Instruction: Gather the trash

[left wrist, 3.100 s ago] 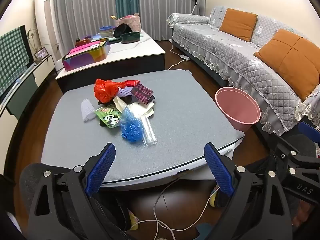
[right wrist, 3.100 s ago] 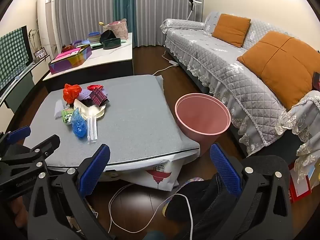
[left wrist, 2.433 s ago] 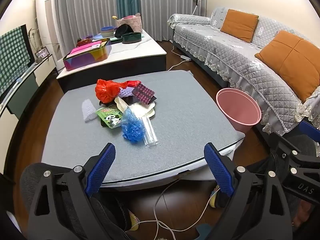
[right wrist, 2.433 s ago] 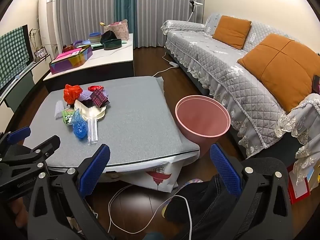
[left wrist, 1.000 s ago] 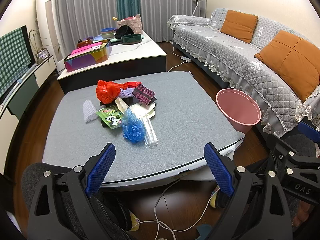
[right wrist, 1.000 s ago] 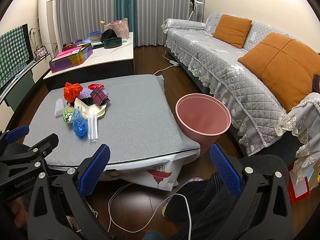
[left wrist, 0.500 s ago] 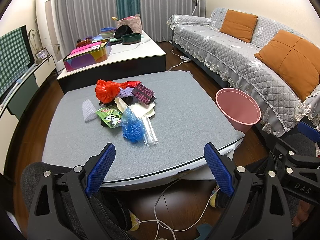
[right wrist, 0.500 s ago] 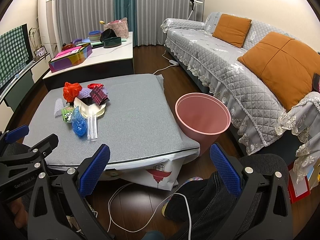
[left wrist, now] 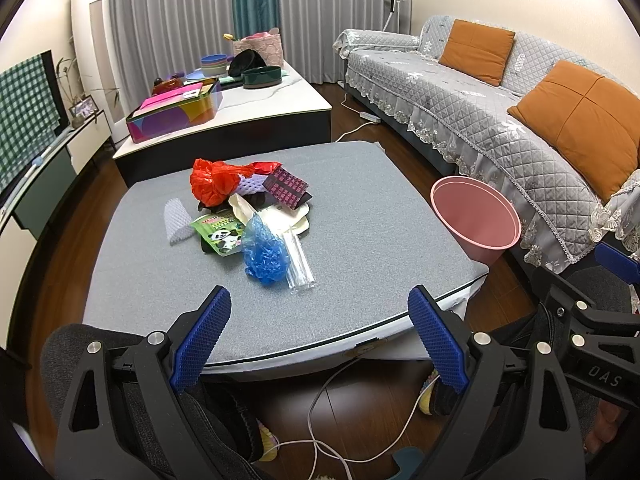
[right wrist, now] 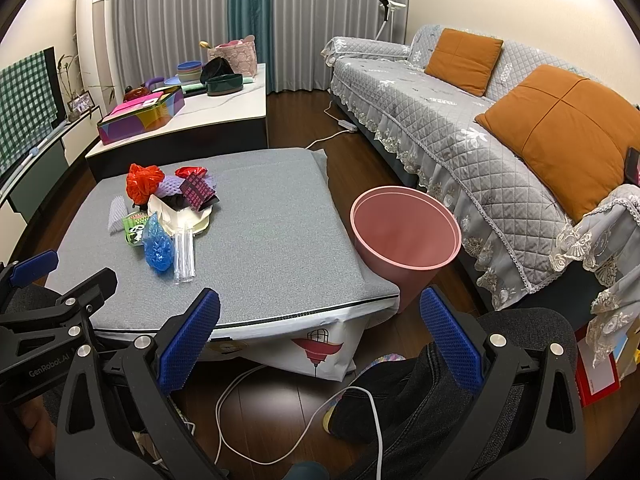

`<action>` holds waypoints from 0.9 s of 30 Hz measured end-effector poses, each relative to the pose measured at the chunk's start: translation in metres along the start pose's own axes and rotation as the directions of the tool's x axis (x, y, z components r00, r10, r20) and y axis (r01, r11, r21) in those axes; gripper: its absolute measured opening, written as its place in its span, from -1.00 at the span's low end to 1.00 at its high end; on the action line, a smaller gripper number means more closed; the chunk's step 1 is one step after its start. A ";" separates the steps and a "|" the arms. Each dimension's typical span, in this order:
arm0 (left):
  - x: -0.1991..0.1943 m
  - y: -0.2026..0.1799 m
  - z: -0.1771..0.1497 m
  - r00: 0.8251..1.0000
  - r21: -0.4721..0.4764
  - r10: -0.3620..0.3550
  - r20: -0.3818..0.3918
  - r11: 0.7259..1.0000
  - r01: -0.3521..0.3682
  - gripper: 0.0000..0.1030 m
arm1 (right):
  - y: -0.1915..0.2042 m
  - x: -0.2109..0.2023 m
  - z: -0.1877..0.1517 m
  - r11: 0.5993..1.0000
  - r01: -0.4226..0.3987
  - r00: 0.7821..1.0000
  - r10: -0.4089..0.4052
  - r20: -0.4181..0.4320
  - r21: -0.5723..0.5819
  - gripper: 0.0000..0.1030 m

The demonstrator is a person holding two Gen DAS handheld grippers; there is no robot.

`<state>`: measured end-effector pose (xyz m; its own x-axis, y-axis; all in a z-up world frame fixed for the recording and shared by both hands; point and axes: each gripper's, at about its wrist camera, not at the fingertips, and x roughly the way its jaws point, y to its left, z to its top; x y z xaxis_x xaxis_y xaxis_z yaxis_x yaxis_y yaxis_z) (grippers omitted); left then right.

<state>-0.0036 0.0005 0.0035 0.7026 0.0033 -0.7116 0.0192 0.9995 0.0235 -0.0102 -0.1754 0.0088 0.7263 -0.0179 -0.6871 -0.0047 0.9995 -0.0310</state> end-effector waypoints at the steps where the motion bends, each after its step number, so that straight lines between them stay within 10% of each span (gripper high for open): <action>1: 0.000 0.000 0.000 1.000 0.000 -0.001 -0.001 1.000 0.001 0.69 | 0.000 0.000 0.000 1.000 0.000 1.000 0.000 -0.001 0.000 0.90; 15: 0.034 0.099 0.025 0.994 -0.208 0.079 -0.078 0.974 -0.094 0.69 | 0.038 0.060 0.023 0.985 -0.169 0.982 0.165 -0.087 -0.034 0.90; 27: 0.126 0.196 0.062 0.942 -0.310 0.137 -0.308 0.921 -0.235 0.69 | 0.121 0.185 0.092 0.937 -0.284 0.951 0.248 -0.184 -0.202 0.90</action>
<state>0.1327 0.1951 -0.0383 0.4452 0.1492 -0.8829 -0.3683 0.9292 -0.0287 0.1867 -0.0557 -0.0555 0.5634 0.2266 -0.7945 -0.3494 0.9368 0.0194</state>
